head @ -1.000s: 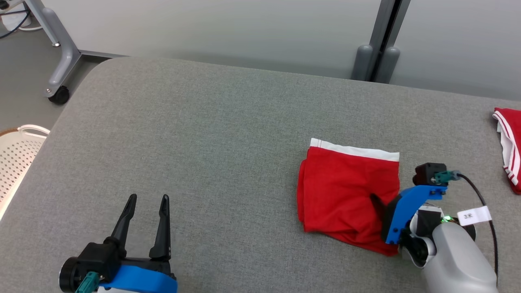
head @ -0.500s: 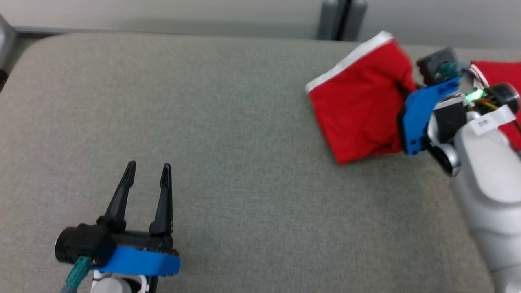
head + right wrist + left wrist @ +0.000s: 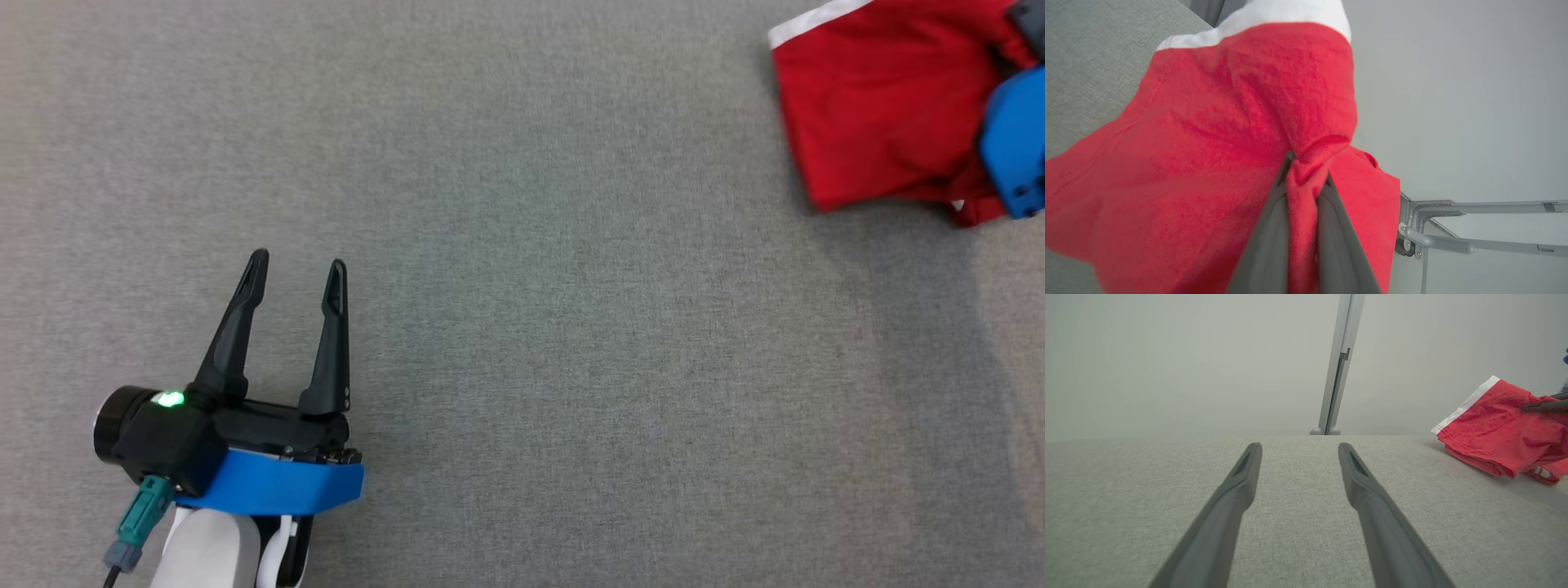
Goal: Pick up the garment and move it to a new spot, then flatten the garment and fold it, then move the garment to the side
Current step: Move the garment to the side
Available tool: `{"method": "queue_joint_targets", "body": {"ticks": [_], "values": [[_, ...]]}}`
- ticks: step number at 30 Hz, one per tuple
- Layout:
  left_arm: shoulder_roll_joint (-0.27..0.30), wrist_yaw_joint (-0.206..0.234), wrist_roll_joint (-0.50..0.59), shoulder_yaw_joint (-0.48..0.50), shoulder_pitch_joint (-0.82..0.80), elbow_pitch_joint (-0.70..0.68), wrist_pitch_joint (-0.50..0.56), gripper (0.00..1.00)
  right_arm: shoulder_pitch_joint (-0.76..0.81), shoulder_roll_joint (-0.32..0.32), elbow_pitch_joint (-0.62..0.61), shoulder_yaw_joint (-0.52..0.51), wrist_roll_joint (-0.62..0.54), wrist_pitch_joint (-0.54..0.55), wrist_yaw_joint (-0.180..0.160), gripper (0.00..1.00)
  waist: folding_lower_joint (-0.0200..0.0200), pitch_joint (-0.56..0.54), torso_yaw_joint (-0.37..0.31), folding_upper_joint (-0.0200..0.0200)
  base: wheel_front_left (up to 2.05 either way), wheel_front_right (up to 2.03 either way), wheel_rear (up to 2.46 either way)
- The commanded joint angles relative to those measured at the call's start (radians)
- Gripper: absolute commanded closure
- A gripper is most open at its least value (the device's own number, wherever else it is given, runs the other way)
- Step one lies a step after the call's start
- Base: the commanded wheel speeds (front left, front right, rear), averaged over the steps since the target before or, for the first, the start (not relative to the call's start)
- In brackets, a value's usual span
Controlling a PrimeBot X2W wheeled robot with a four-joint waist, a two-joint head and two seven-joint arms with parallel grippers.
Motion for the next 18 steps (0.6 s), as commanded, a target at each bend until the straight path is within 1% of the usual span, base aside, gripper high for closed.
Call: {"method": "queue_joint_targets", "body": {"ticks": [1, 4, 6, 10, 13, 18], "values": [[0.004, -0.001, 0.007, 0.0, -0.021, -0.007, -0.002, 0.0, -0.027, -0.031, 0.005, 0.006, 0.004, -0.014, -0.001, 1.0, 0.0001, 0.014, -0.003, -0.0001, 0.0, 0.0, 0.0], [0.014, -0.001, 0.013, -0.017, -0.045, -0.028, -0.002, 0.0, -0.046, -0.099, 0.016, 0.016, 0.001, -0.046, -0.001, 1.0, 0.0001, 0.052, -0.008, -0.0001, 0.0, 0.0, 0.0], [0.02, -0.001, 0.014, -0.025, -0.065, -0.04, -0.002, 0.0, -0.06, -0.137, 0.026, 0.004, -0.005, -0.067, -0.001, 1.0, 0.0001, 0.073, -0.012, -0.0001, 0.0, 0.0, 0.0], [0.04, -0.001, 0.016, -0.028, -0.09, -0.064, -0.002, 0.0, -0.064, -0.176, 0.042, -0.033, -0.02, -0.118, -0.001, 1.0, 0.0001, 0.105, -0.027, -0.0001, 0.0, 0.0, 0.0], [0.055, -0.001, 0.013, -0.027, -0.106, -0.078, -0.002, 0.0, -0.046, -0.171, 0.051, -0.083, -0.032, -0.149, -0.001, 1.0, 0.0001, 0.132, -0.037, -0.0001, 0.0, 0.0, 0.0], [0.068, -0.001, 0.026, -0.026, -0.115, -0.079, -0.002, 0.0, -0.032, -0.12, 0.085, -0.184, -0.102, -0.183, -0.001, 1.0, 0.0001, 0.151, -0.061, -0.0001, 0.0, 0.0, 0.0]]}}
